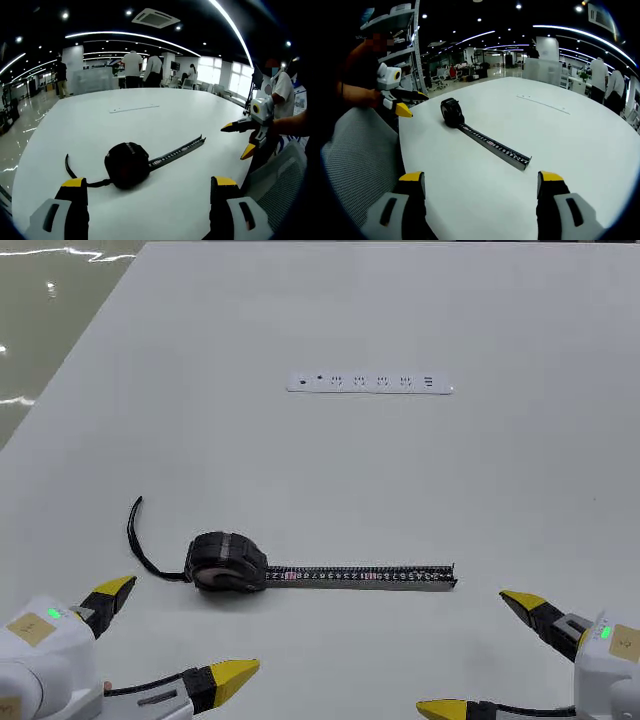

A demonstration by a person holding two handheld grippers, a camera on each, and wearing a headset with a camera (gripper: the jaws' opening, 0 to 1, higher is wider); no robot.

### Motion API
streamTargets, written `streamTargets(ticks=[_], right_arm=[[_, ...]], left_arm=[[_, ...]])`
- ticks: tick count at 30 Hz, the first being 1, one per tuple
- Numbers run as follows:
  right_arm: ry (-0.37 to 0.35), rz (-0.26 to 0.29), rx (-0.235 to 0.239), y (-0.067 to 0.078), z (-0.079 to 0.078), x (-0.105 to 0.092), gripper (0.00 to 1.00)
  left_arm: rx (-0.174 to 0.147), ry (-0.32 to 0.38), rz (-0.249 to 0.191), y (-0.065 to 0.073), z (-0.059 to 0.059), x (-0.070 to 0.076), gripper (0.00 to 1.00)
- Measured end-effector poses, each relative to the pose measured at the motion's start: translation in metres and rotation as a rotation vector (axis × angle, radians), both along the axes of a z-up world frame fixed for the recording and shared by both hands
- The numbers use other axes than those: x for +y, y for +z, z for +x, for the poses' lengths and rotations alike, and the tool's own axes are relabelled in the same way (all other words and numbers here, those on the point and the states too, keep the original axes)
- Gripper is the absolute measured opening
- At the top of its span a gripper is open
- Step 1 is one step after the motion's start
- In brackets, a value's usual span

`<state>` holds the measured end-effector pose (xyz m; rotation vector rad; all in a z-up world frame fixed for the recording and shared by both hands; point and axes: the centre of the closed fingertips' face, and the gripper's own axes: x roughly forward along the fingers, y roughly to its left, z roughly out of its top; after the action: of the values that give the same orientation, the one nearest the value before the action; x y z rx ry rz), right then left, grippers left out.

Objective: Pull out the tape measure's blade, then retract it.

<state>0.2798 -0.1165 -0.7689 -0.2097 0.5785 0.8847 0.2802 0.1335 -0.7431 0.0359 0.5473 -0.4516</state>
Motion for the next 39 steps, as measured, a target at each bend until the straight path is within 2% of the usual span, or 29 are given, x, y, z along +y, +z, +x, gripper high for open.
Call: streamTargets(ticks=[2, 5, 15, 20, 24, 34, 39], right_arm=[[0.004, 0.0, 0.001, 0.0, -0.001, 0.001, 0.94], [0.016, 0.001, -0.005, 0.001, -0.003, 0.003, 0.94], [0.056, -0.001, -0.016, 0.0, -0.006, 0.004, 0.89], [0.072, -0.001, -0.028, 0.0, -0.003, 0.002, 0.88], [0.083, 0.0, -0.025, 0.0, 0.0, -0.002, 0.86], [0.13, -0.003, -0.036, -0.003, 0.003, -0.006, 0.81], [0.152, -0.016, -0.039, -0.008, 0.009, -0.011, 0.76]], left_arm=[[-0.001, 0.011, 0.005, 0.0, -0.001, 0.0, 1.0], [0.0, 0.028, -0.011, 0.001, 0.0, 0.0, 1.0], [-0.009, 0.057, 0.017, 0.001, 0.007, -0.006, 1.0], [0.002, 0.059, 0.0, 0.0, 0.007, -0.013, 1.0], [-0.001, 0.077, 0.0, 0.001, 0.009, -0.015, 1.0], [-0.001, 0.152, 0.021, 0.0, 0.016, -0.006, 1.0], [0.005, 0.193, 0.016, -0.004, 0.021, -0.003, 1.0]])
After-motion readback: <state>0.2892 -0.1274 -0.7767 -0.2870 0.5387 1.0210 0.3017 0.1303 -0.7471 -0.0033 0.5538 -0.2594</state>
